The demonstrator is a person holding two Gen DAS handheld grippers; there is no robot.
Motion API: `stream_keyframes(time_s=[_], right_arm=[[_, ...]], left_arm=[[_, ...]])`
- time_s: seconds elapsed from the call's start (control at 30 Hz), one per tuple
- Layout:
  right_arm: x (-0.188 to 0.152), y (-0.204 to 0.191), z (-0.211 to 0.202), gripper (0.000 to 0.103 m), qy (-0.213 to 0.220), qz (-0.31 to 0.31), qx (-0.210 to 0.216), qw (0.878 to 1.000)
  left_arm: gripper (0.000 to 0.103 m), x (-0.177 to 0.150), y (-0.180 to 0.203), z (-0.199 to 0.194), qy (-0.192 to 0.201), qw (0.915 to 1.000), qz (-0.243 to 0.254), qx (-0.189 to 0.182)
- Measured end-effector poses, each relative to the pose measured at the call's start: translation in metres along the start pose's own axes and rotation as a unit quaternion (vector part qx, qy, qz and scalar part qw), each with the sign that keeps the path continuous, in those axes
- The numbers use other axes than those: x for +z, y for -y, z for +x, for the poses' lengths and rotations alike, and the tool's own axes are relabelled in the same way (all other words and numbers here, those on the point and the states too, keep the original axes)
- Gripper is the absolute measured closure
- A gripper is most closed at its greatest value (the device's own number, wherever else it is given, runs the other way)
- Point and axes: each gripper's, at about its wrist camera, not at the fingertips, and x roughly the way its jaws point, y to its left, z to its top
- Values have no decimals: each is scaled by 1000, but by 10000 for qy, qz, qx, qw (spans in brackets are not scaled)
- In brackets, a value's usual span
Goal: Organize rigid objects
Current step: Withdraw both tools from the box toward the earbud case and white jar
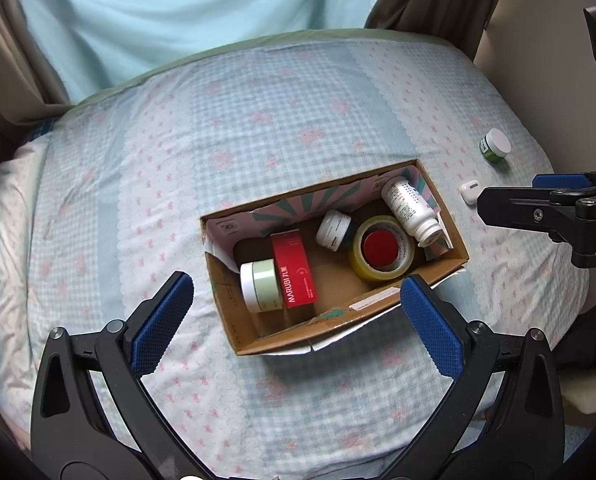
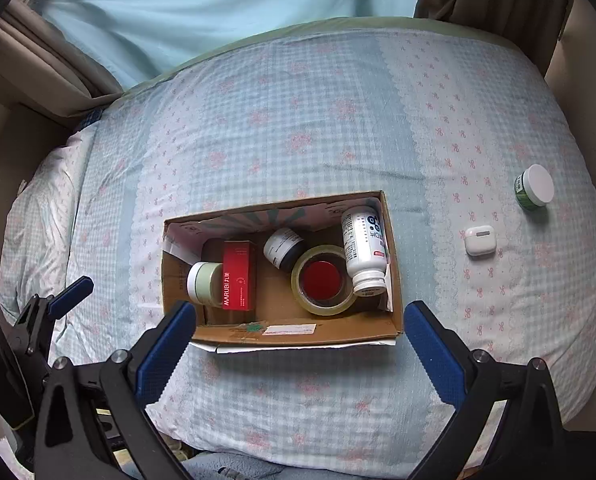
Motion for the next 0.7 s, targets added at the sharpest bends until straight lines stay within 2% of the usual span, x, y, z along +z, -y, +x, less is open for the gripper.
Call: stream_keyframes(time_s=[0.2,0.4,0.57,0.7], right_arm=[[-15,-15,-43,0,341,-76,-196,9992],[-28,-12,-83,0,708,-71,-419,9966],[-42,7,-118,0,1144,-118,-623,9914],[-45,42,-133,0,1311,29,-804,9881]], left_arm=[[0,-5,-6,-45,263,9996,-25,47],[0,-10,-2,-82,617,9978,-238,-8],[0,-14,16,-101,770,9955,-540,77],[0,-11,43,-103,846,9936,-743,51]])
